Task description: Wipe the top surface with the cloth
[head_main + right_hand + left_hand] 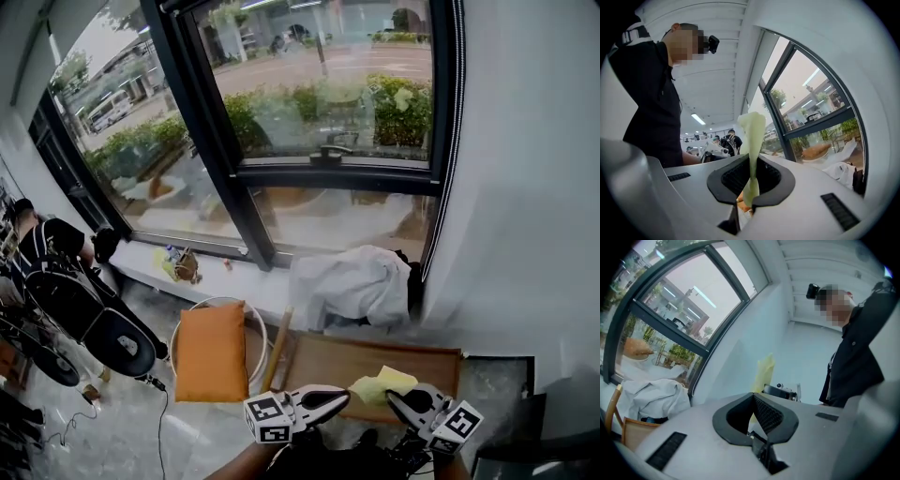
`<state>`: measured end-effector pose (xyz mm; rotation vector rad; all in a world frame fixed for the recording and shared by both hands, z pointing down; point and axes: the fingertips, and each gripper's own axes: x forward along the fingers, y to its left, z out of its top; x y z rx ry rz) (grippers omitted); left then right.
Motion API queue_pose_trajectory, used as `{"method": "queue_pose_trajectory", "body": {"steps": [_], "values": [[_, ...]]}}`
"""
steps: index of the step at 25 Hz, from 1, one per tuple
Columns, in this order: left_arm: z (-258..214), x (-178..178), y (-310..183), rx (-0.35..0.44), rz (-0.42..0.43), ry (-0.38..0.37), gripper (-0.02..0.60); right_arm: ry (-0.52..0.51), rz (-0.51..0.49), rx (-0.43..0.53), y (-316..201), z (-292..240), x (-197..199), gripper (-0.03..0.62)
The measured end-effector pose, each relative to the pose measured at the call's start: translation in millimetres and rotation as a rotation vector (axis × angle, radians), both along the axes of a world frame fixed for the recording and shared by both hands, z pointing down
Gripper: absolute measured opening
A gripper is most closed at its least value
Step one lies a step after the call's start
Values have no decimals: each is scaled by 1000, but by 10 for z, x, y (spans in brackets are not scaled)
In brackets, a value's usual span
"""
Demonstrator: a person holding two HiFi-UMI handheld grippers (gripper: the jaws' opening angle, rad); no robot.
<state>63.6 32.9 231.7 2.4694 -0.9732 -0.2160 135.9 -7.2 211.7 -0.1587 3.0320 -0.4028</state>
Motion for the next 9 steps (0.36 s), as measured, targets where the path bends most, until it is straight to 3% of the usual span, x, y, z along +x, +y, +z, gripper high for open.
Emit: {"method": "queue_pose_trajectory", "body": {"steps": [3, 6, 9], "values": [[-140, -58, 57, 43, -7, 26, 9, -37, 29, -33, 73, -88, 0, 32], [-156, -205, 116, 63, -14, -1, 9, -115, 79, -83, 133, -297, -75, 32], [-87, -326, 256, 51, -2, -44, 8, -122, 126, -92, 262, -355, -196, 32]]}}
